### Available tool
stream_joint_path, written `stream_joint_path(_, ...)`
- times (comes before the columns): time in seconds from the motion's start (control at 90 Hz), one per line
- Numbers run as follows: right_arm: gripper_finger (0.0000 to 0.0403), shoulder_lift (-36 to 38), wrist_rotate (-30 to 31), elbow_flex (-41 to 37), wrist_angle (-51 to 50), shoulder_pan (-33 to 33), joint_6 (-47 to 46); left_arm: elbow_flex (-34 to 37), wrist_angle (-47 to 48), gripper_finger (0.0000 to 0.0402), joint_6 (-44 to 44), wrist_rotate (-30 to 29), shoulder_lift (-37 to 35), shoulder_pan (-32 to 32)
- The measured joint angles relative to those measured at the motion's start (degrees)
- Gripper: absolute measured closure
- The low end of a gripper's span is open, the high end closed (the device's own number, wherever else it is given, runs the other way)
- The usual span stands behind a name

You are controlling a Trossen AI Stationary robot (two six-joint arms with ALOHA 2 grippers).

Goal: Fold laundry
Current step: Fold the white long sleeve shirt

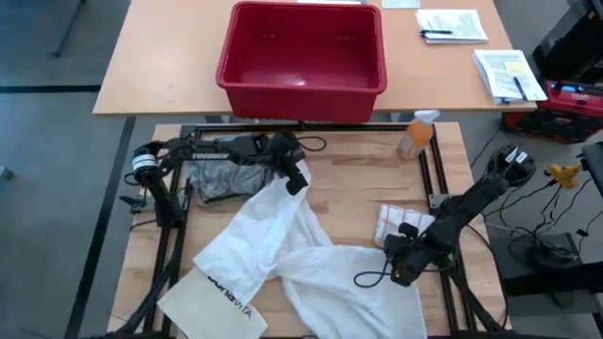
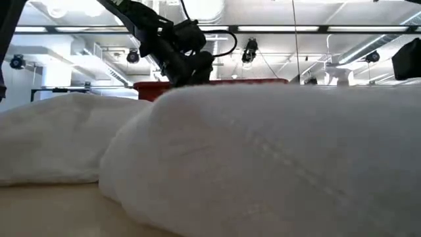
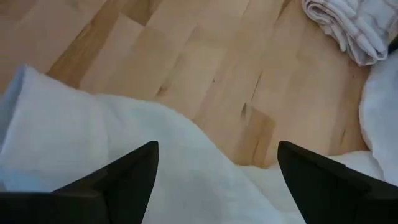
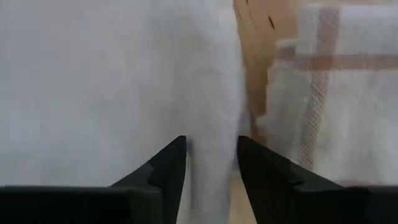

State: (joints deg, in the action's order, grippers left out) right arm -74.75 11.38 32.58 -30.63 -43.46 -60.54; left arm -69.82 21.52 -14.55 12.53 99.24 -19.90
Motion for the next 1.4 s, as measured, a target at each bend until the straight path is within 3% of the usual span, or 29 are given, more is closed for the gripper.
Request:
stream_joint_path(0.189, 0.0316, -2.6, 0.5, -0.1, 0.4, 0.0, 0.7, 0.0, 0.0, 0.0090, 0.2, 0.0, 0.0, 0.0)
stream_joint_path(0.311, 0.0370, -3.6, -0.3, 0.4, 0.8, 0.4, 0.6, 0.0, 0.0, 0.0090, 0.4, 0.1, 0.0, -0.4)
stream_joint_path(0.389, 0.0395, -3.2, -1.6, 1.8, 0.6, 0.2, -0.1, 0.1, 0.7, 0.0090, -0.6, 3.4, 0.1, -1.6)
stream_joint_path(0.456, 0.0396, -2.2, -1.6, 4.0, 0.8, 0.2, 0.0, 0.1, 0.6, 0.0090, -0.8, 6.3, 0.5, -2.6)
stream_joint_path(0.611, 0.0401, -1.5, -1.6, 10.8, -4.0, -0.2, 1.1, 0.2, 1.3, 0.0090, 1.1, 6.0, 0.7, -4.0)
stream_joint_path(0.778, 0.0403, -1.5, -6.4, 19.0, -4.6, -0.3, 2.7, 0.2, 2.1, 0.0090, 3.2, 6.0, 0.8, -5.3)
stream_joint_path(0.956, 0.0403, -1.5, -0.9, 28.3, -8.1, -2.1, 2.6, 0.2, 3.1, 0.0090, 5.7, 4.3, 0.8, -7.1)
stream_joint_path(1.233, 0.0403, -2.9, -2.3, 36.5, -6.3, -3.0, 3.6, 3.0, 3.2, 0.0090, 9.7, 1.4, 0.8, -9.8)
stream_joint_path(1.4, 0.0403, -4.6, -2.7, 38.5, -0.4, -3.2, 6.8, 5.9, 3.5, 0.0090, 9.6, 0.1, 0.9, -10.9)
